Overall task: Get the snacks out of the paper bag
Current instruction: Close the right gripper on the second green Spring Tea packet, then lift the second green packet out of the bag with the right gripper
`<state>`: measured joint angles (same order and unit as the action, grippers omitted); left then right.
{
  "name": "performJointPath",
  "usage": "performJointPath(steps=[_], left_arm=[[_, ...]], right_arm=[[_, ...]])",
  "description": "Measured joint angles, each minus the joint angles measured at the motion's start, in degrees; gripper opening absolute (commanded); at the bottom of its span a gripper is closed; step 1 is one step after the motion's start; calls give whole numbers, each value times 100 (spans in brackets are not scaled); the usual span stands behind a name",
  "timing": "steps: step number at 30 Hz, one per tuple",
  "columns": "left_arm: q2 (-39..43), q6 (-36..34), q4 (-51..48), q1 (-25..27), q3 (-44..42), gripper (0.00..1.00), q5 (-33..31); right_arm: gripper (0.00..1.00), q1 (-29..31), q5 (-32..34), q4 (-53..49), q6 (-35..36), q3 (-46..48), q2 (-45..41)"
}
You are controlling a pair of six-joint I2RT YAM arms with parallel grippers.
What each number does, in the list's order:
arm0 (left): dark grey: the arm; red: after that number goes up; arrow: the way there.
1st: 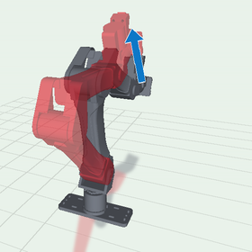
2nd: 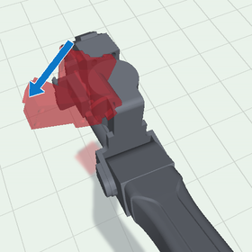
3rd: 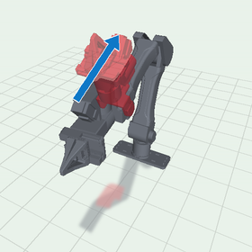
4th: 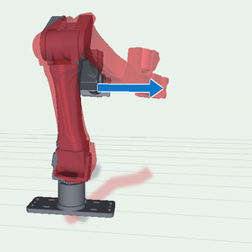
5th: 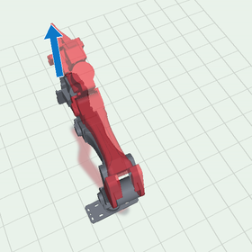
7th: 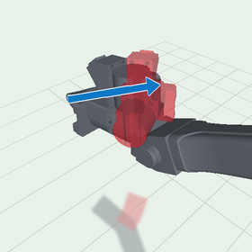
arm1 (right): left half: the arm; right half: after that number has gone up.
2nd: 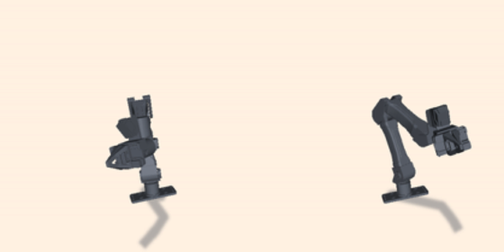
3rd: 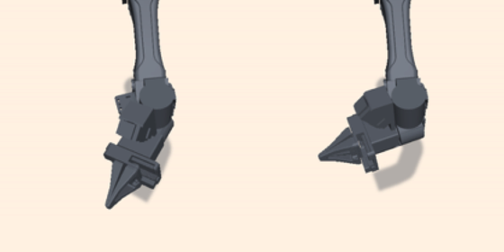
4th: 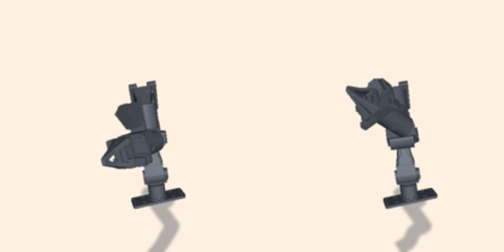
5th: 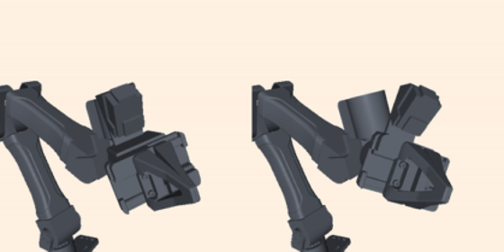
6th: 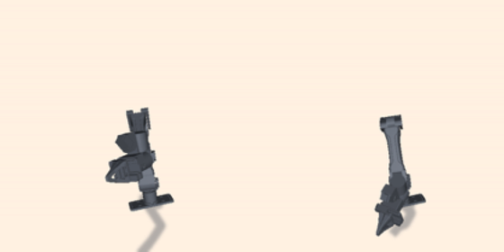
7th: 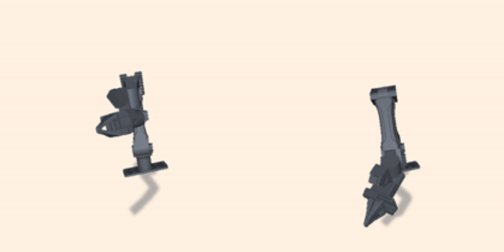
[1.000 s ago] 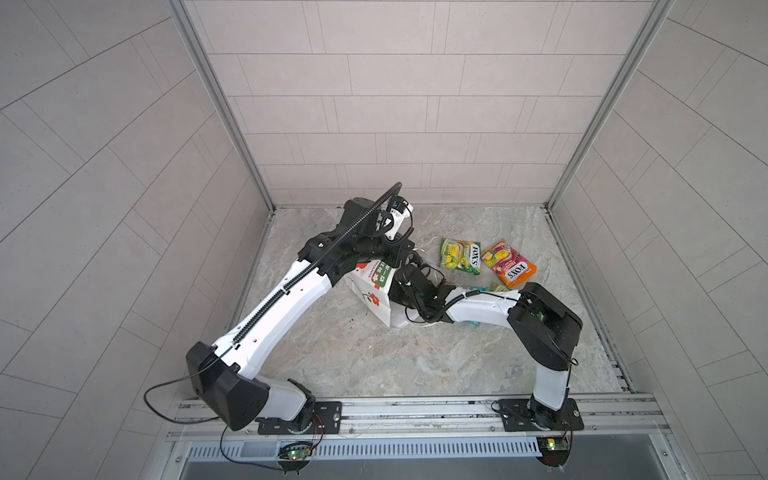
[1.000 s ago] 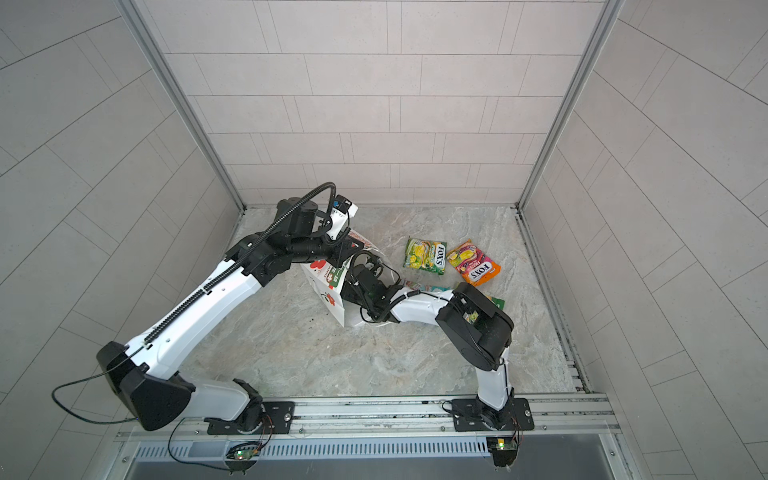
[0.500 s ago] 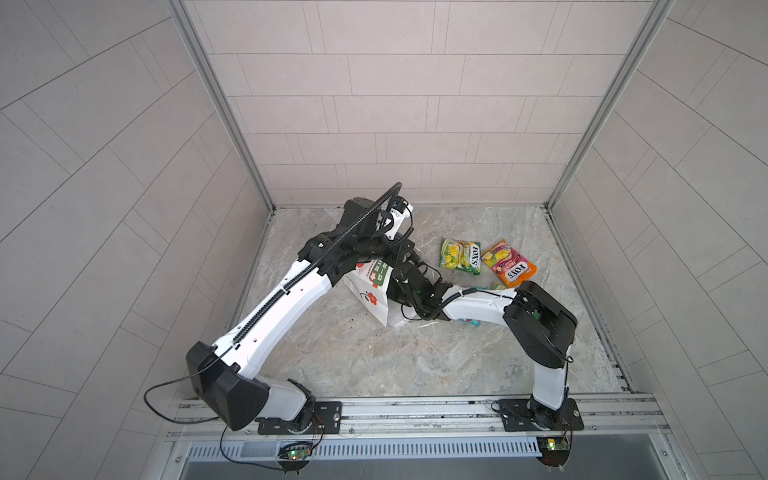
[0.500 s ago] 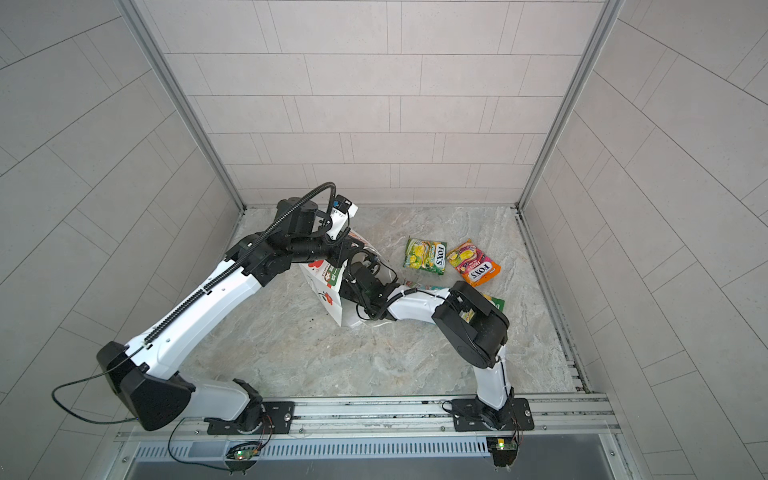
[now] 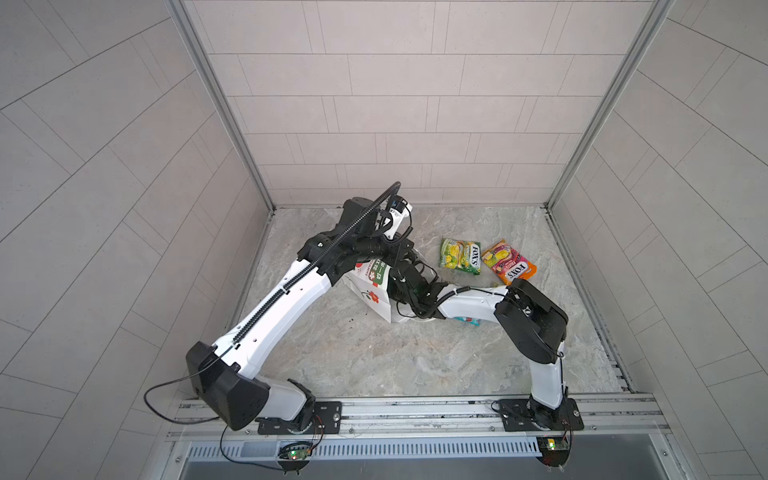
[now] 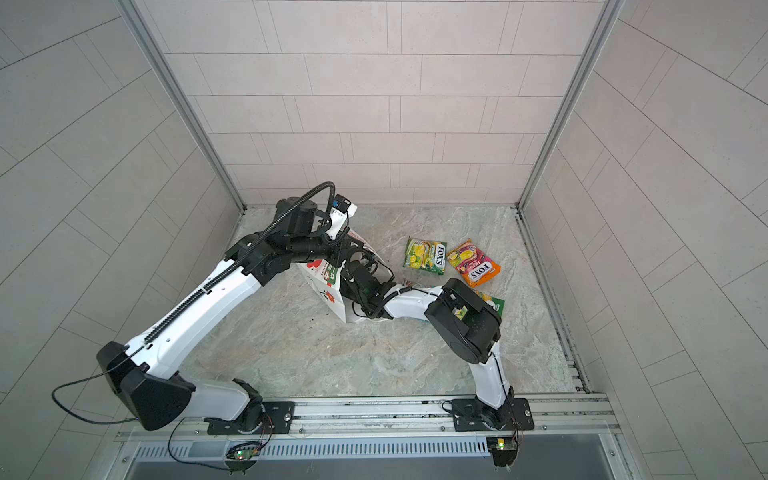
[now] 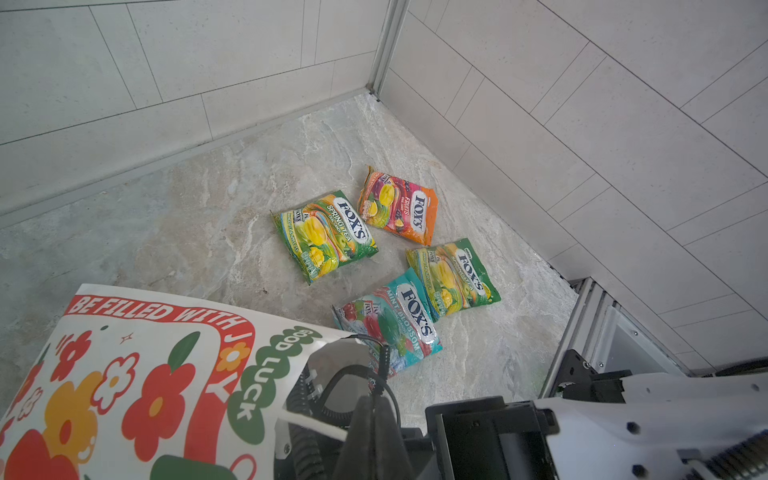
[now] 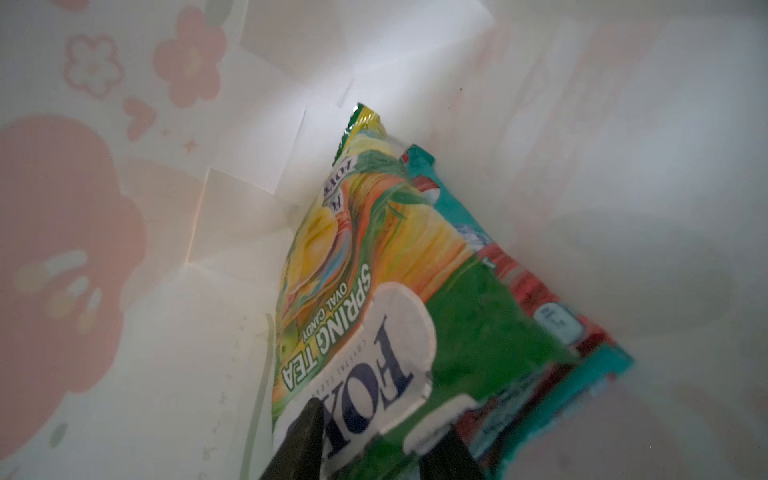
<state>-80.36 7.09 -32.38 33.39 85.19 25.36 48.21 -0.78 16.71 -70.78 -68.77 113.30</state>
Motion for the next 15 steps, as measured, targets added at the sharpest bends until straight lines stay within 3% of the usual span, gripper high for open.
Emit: performJointPath(steps=[2, 6, 15], left_arm=[[0, -2, -7, 0, 0, 0, -7], [0, -7, -33, 0, 0, 0, -17], [0, -57, -48, 2, 0, 0, -358]], right_arm=[[30, -24, -4, 229, -46, 0, 105], [1, -72, -81, 516, -68, 0, 184], [0, -111, -160, 664, 468, 374, -127]])
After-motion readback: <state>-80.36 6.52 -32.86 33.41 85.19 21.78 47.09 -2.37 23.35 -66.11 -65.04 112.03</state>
